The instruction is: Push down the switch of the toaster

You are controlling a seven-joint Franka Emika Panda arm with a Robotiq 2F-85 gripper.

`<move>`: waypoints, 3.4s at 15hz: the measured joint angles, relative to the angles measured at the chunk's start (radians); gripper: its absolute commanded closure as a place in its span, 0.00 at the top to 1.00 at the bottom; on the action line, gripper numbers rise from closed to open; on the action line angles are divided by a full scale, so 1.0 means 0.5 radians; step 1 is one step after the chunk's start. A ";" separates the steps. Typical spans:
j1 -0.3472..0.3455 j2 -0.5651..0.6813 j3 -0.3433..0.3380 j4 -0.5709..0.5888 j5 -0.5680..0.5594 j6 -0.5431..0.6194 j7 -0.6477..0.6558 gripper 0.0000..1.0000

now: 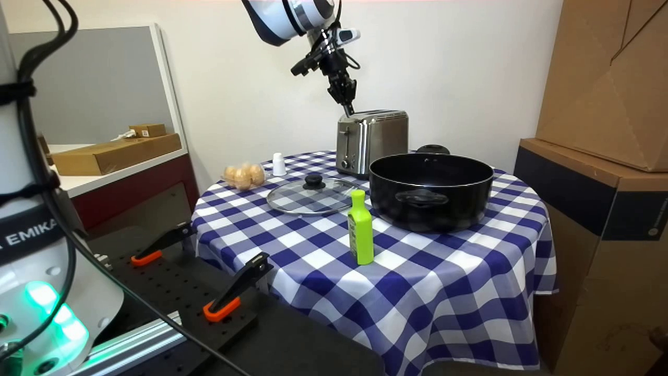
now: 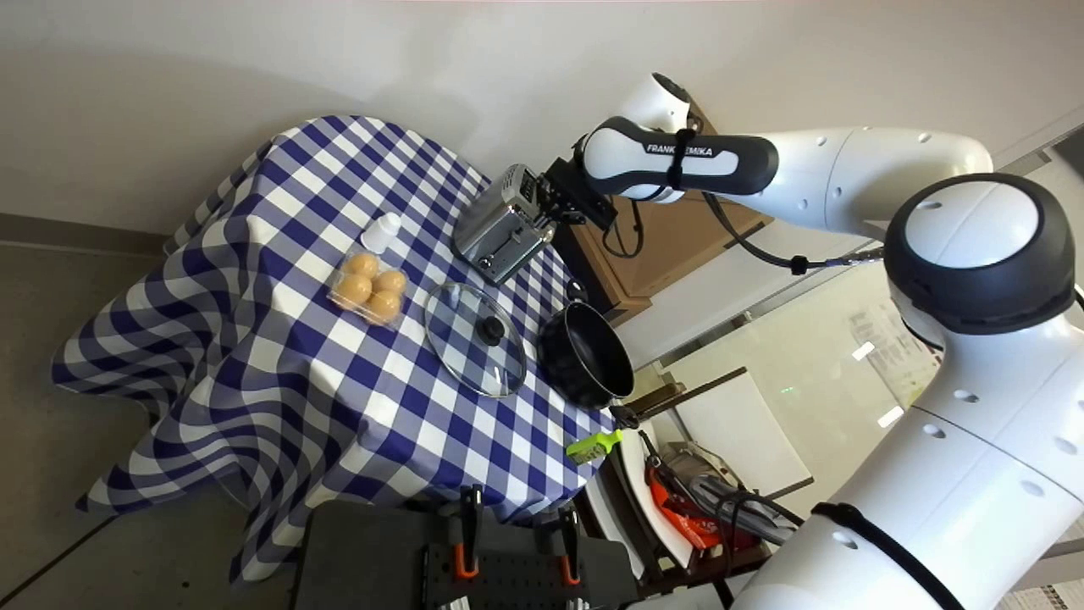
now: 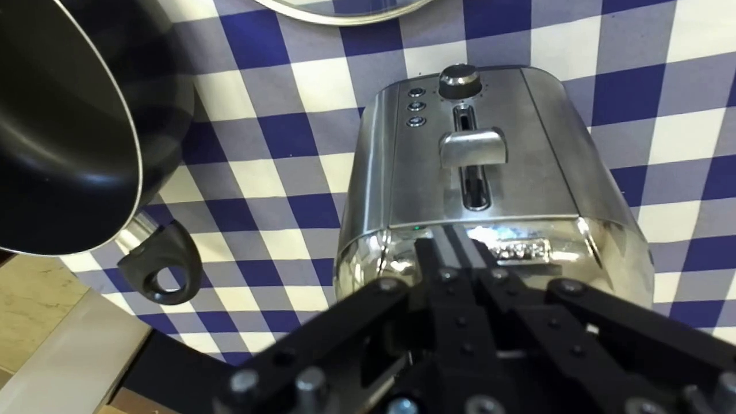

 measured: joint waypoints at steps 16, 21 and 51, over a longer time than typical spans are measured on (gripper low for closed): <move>0.111 0.414 -0.045 0.263 0.279 -0.038 -0.239 0.00; 0.100 0.529 -0.047 0.365 0.411 -0.099 -0.353 0.00; -0.147 -1.174 0.045 -0.878 0.724 -0.836 -0.880 0.47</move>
